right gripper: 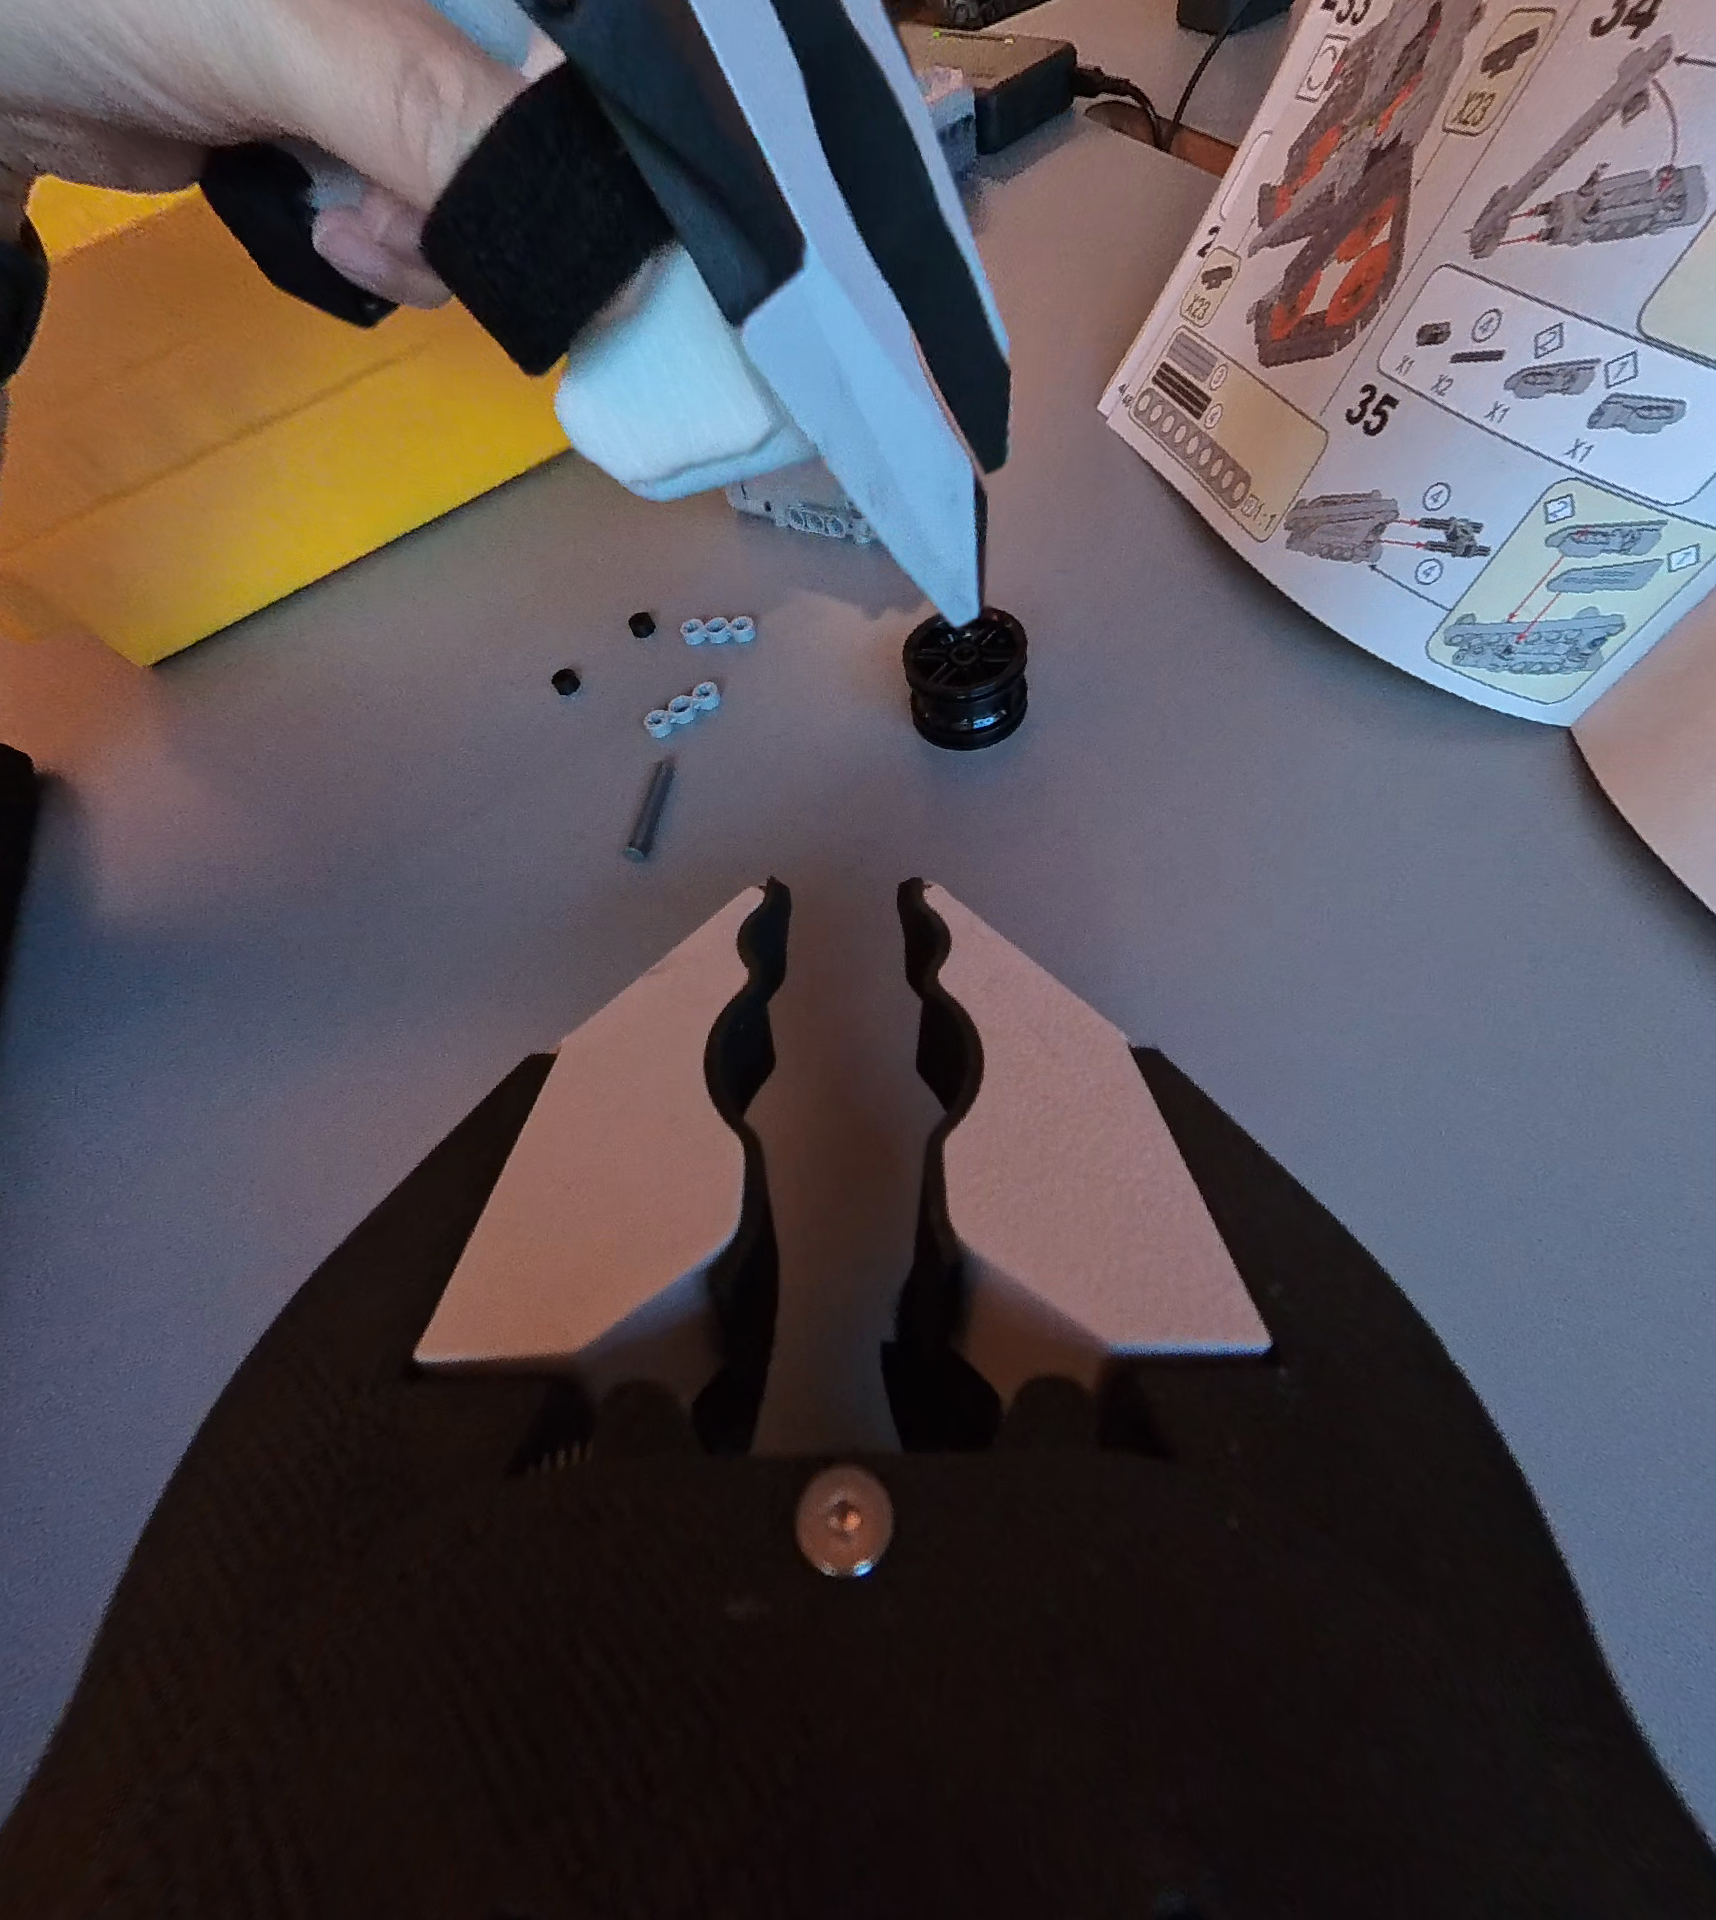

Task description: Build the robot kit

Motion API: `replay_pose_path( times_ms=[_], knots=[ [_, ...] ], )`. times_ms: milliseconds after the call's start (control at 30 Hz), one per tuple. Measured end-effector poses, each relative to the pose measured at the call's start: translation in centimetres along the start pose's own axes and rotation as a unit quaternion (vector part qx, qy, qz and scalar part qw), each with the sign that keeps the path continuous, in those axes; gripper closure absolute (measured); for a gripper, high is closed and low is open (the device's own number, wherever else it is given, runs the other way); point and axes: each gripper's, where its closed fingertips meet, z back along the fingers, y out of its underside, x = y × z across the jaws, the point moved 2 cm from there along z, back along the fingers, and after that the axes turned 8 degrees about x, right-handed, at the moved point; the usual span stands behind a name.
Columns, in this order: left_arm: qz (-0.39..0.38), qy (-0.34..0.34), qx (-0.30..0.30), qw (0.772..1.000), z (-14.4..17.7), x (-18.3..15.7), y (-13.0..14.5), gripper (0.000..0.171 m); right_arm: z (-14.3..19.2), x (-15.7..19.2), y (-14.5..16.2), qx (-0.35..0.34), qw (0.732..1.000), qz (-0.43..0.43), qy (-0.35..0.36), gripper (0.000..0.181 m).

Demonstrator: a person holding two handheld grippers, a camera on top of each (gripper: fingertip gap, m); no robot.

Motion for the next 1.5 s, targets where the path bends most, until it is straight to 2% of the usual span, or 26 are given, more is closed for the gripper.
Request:
replay_pose_path(
  times_ms=[333,767,867,1033,1133,1267,1400,1500],
  knots=[
    [-0.006,-0.012,0.054,0.998,-2.1,-0.1,1.0,0.121,-0.2,0.2,0.2,0.009,1.0,0.012,0.003,0.159],
    [-0.017,-0.019,0.086,0.996,-3.4,-0.1,1.6,0.131,-0.4,0.4,0.4,0.019,0.999,0.026,0.006,0.159],
    [-0.018,-0.011,0.09,0.996,-3.6,-0.2,1.7,0.141,-0.4,0.5,0.5,0.022,0.999,0.029,0.007,0.159],
    [-0.011,-0.01,0.091,0.996,-3.4,0.0,1.8,0.141,-0.5,0.5,0.6,0.027,0.999,0.033,0.007,0.159],
    [-0.002,-0.003,0.078,0.997,-3.0,0.1,1.5,0.141,-0.5,0.6,0.6,0.028,0.999,0.034,0.007,0.159],
    [0.014,0.034,0.031,0.999,-1.6,-0.4,0.3,0.141,-0.5,0.5,0.6,0.028,0.999,0.033,0.007,0.159],
    [0.033,0.107,-0.032,0.993,0.6,-1.6,-1.2,0.141,-0.4,0.5,0.5,0.024,0.999,0.028,0.006,0.159],
    [0.047,0.179,-0.069,0.98,2.3,-2.7,-2.0,0.141,-0.3,0.3,0.4,0.018,1.0,0.022,0.006,0.159]
  ],
)
